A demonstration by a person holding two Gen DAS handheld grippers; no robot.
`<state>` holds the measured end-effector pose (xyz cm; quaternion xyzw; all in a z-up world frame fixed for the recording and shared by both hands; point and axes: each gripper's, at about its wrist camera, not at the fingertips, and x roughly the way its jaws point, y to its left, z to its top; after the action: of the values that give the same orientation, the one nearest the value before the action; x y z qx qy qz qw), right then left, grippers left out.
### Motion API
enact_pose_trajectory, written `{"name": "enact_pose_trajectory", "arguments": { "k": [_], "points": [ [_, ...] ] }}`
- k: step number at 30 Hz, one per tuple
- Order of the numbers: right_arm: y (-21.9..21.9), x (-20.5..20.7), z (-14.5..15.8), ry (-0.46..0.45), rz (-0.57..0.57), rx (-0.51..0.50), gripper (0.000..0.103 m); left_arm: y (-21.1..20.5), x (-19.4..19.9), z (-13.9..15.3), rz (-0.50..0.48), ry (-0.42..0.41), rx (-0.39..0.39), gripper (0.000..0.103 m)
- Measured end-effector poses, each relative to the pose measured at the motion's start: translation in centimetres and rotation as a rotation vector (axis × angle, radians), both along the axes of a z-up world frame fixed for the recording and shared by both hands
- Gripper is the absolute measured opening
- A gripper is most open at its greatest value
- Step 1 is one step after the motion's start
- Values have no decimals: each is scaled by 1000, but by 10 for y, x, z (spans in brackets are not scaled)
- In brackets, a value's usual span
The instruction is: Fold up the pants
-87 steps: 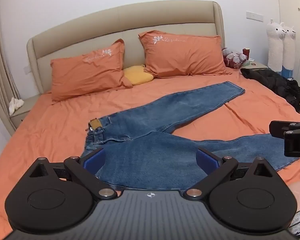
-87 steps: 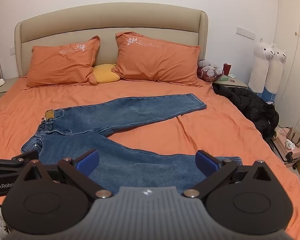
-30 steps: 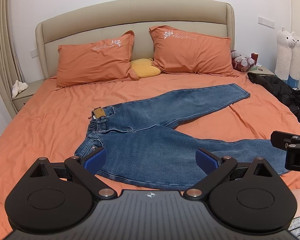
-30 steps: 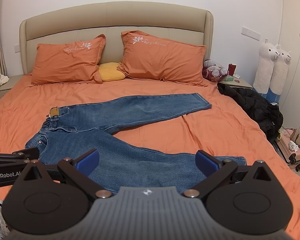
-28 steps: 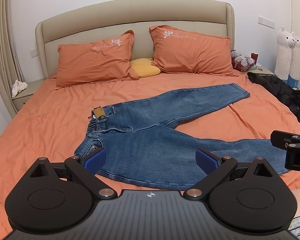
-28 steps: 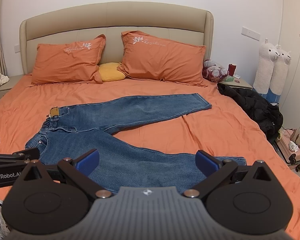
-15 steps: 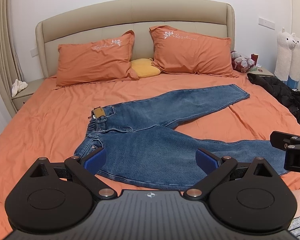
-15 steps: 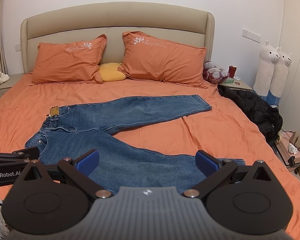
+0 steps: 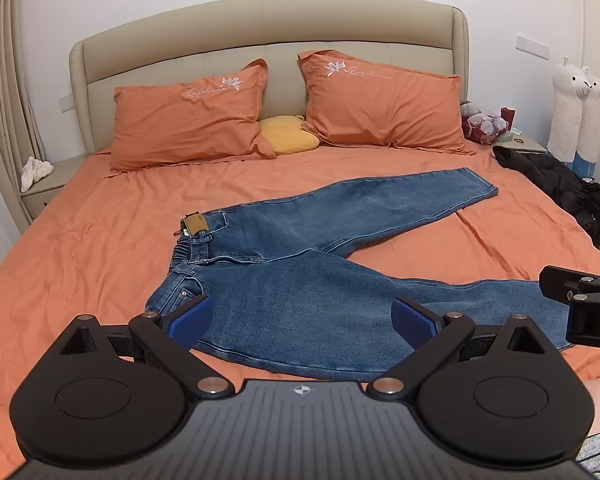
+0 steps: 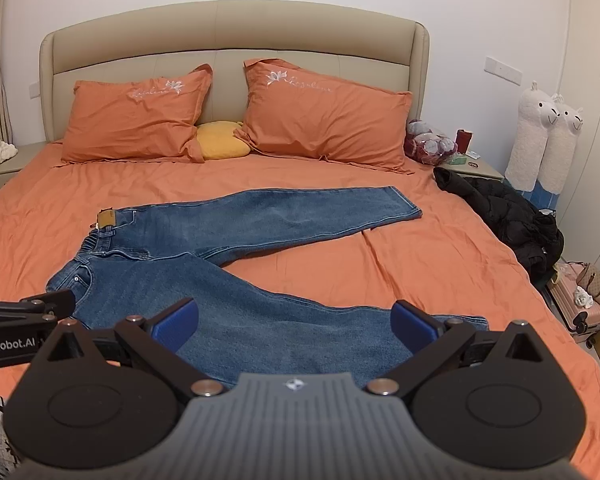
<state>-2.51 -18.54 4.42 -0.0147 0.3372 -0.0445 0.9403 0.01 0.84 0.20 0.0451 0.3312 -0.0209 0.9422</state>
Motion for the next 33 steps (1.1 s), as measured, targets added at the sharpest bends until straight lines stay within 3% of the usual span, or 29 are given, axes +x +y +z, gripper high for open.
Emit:
{"name": "enact_pose_trajectory", "arguments": {
  "k": [7,11,15,21,24,26,28,29,33],
  "points": [
    [-4,5,-4,21,12,13,98,1,3,-2,-15,7,17,103],
    [-16,9,-8,25,79,44,98,10,10,0,-62,14,51,103],
    [-34,12,-10,-43,204,70,98,25,22,10,-118,3,130,103],
    [-47,46,-25,52,323,-58,98,49,49,15,-202,20,273,103],
    [-48,63,-40,90,373,-87,98,60,63,12,-245,40,385,103],
    [-45,73,-51,109,405,-96,93,69,75,7,-249,45,464,103],
    [-39,82,-63,127,435,-93,77,79,86,2,-247,44,521,103],
    [-34,88,-70,140,443,-92,75,84,93,-2,-254,52,543,103],
    [-12,113,-97,196,494,-94,60,102,117,-24,-346,63,664,103]
  ]
}}
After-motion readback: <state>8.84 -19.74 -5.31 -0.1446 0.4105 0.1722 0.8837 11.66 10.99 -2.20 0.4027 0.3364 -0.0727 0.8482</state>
